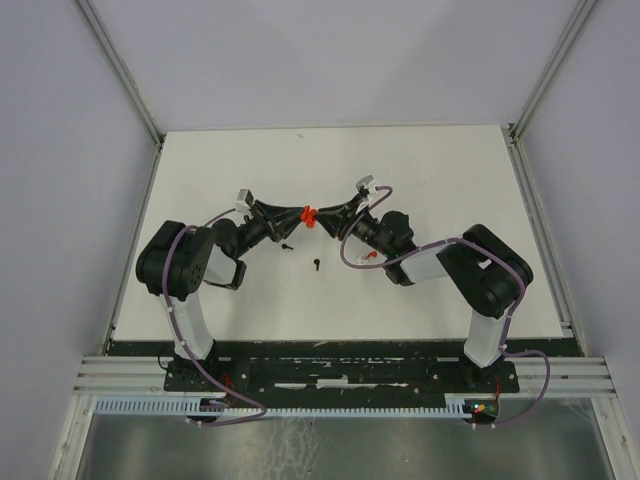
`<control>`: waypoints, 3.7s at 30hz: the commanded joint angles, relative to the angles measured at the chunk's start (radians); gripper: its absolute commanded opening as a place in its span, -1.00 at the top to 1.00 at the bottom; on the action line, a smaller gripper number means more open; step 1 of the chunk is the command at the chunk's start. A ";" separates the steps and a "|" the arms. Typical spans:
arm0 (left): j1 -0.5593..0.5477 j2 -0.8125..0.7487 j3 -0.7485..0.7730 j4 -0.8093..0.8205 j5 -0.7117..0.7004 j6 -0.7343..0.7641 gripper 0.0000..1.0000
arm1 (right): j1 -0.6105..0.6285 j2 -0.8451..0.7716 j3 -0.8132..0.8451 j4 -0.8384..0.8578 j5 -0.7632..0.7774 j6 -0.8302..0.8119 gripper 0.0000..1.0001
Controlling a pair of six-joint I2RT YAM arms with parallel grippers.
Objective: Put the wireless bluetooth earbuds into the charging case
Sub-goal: Place the earbud in the charging case, then pick up the earbud from the center of the board.
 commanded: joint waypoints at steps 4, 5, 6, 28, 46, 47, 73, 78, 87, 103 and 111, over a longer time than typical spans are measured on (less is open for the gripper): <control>-0.001 -0.015 0.027 0.202 -0.001 -0.049 0.94 | 0.004 -0.081 -0.025 0.067 0.032 0.014 0.16; -0.001 -0.011 0.027 0.202 0.001 -0.046 0.94 | 0.004 -0.095 -0.026 0.064 0.038 0.014 0.10; -0.001 -0.005 0.026 0.201 0.001 -0.044 0.94 | 0.003 -0.110 -0.024 0.050 0.041 0.016 0.05; 0.009 0.032 0.076 0.161 -0.074 0.011 0.94 | 0.081 -0.287 0.481 -1.613 0.512 -0.074 -0.51; -0.041 0.006 0.025 0.089 -0.070 0.100 0.94 | 0.114 -0.073 0.686 -1.667 0.539 -0.084 -0.52; -0.043 0.007 0.022 0.091 -0.070 0.102 0.94 | 0.114 -0.068 0.691 -1.665 0.539 -0.084 -0.52; -0.028 -0.001 0.024 0.117 -0.064 0.074 0.94 | 0.042 -0.138 0.585 -1.750 0.643 -0.010 -0.49; -0.019 -0.003 0.019 0.118 -0.065 0.086 0.94 | -0.014 -0.198 0.467 -1.771 0.633 0.068 -0.39; -0.020 0.029 -0.004 0.173 -0.055 0.069 0.94 | -0.037 -0.187 0.412 -1.803 0.655 0.084 -0.37; -0.008 0.036 -0.006 0.186 -0.045 0.064 0.94 | -0.043 -0.075 0.396 -1.788 0.651 0.057 -0.36; -0.001 0.029 -0.010 0.186 -0.040 0.064 0.94 | -0.049 -0.033 0.403 -1.775 0.642 0.054 -0.37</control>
